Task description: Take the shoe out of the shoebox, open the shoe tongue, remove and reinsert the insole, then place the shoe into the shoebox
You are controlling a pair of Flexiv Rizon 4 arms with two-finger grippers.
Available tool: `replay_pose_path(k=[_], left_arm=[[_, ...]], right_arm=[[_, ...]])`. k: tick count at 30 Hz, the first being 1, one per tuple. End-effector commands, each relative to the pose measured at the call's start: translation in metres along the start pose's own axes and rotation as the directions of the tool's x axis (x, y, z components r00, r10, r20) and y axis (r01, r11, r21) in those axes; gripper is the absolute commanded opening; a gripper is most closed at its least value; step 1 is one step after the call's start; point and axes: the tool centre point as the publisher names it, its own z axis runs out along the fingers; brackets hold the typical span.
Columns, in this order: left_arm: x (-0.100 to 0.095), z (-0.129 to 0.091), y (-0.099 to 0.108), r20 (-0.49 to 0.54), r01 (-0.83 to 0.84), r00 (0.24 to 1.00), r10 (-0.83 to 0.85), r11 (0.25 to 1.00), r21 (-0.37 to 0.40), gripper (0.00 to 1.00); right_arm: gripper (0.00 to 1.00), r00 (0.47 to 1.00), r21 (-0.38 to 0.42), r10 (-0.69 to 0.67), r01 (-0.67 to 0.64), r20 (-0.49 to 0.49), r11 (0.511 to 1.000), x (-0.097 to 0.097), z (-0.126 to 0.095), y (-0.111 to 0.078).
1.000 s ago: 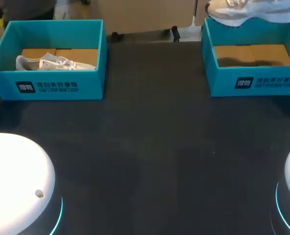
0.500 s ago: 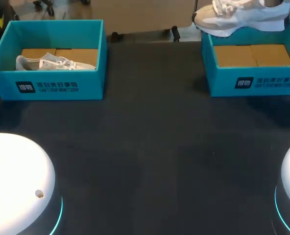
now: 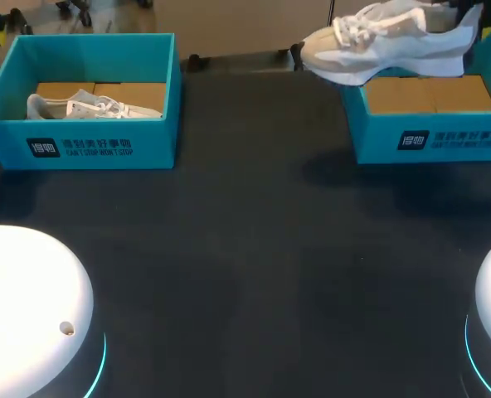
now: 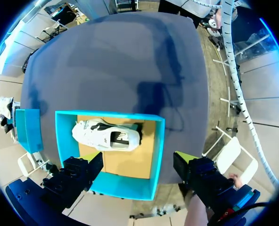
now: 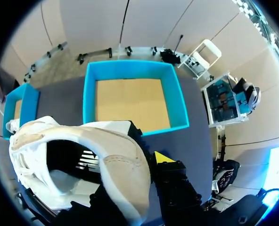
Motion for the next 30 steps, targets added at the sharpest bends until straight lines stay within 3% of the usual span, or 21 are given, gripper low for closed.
replay_pose_path(k=[1, 13, 30], left_arm=[[0.0, 0.0, -0.001, -0.003, 0.0, 1.0, 0.0, 1.0, -0.002, 1.0], [0.0, 0.0, -0.001, -0.003, 0.0, 1.0, 0.0, 1.0, -0.002, 1.0], [0.0, 0.0, -0.001, -0.003, 0.0, 1.0, 0.0, 1.0, -0.002, 1.0]], right_arm=[[0.0, 1.0, -0.033, 0.016, -0.016, 0.012, 0.999, 0.009, -0.016, -0.025], [0.0, 1.0, 0.001, 0.031, -0.031, 0.005, 1.0, 0.05, -0.04, -0.076], [0.0, 0.999, 0.001, 0.04, -0.04, 0.0, 0.999, 0.053, -0.042, -0.079]])
